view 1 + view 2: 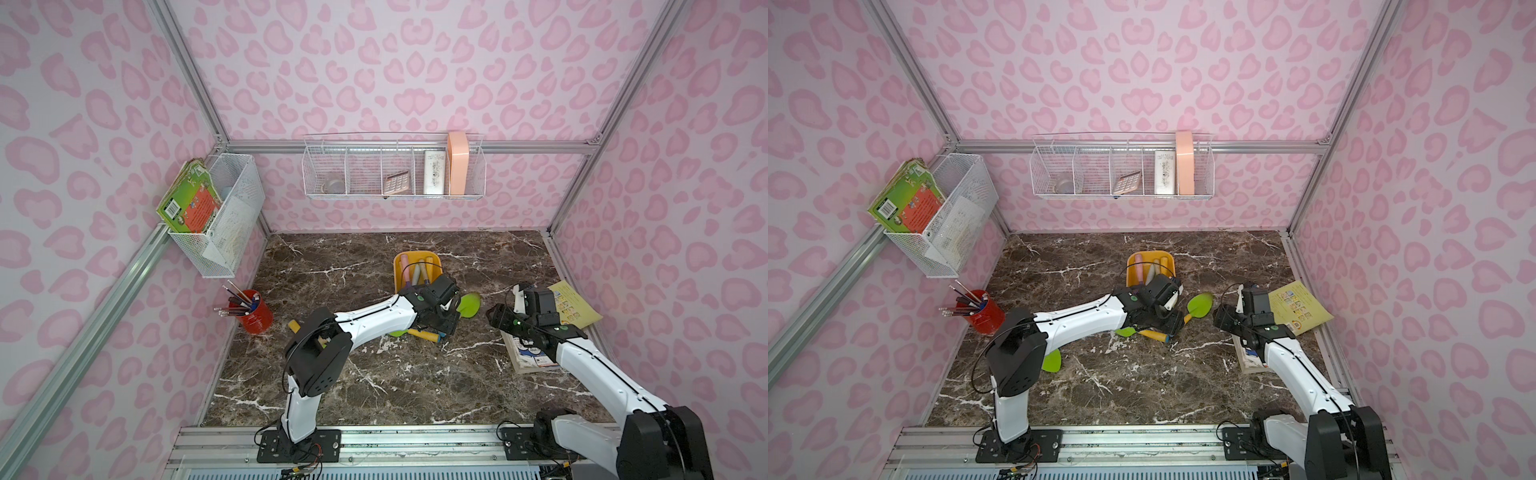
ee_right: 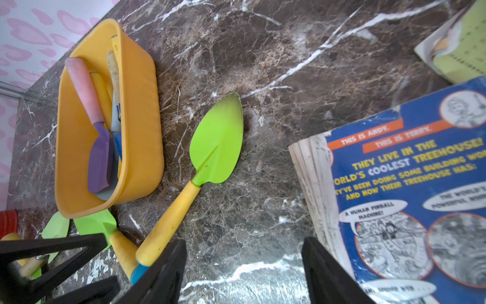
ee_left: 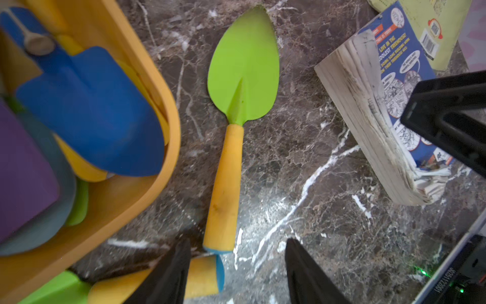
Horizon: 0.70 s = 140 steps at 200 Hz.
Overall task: Put the shovel into the storage box
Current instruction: Pick up the shovel from the center of the board.
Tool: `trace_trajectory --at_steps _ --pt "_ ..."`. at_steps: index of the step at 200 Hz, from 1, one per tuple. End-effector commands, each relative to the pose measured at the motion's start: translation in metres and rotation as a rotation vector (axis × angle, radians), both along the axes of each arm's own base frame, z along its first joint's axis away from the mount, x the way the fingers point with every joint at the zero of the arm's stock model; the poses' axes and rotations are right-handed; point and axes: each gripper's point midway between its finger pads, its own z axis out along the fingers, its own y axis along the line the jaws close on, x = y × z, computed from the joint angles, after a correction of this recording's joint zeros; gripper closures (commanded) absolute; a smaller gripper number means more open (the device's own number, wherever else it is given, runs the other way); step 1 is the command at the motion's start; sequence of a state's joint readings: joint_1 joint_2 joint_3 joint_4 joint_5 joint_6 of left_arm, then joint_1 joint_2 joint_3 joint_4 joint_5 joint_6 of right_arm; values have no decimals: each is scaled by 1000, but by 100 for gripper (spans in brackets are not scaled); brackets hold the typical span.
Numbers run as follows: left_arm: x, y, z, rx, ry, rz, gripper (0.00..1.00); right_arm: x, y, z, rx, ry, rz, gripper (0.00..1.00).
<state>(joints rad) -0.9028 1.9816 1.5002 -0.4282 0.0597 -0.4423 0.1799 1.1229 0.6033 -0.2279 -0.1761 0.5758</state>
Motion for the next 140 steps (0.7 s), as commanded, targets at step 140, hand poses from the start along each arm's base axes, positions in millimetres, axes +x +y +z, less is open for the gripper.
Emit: trace_trajectory --at_steps 140 --pt "8 -12 -52 148 -12 -65 55 -6 9 3 77 -40 34 28"
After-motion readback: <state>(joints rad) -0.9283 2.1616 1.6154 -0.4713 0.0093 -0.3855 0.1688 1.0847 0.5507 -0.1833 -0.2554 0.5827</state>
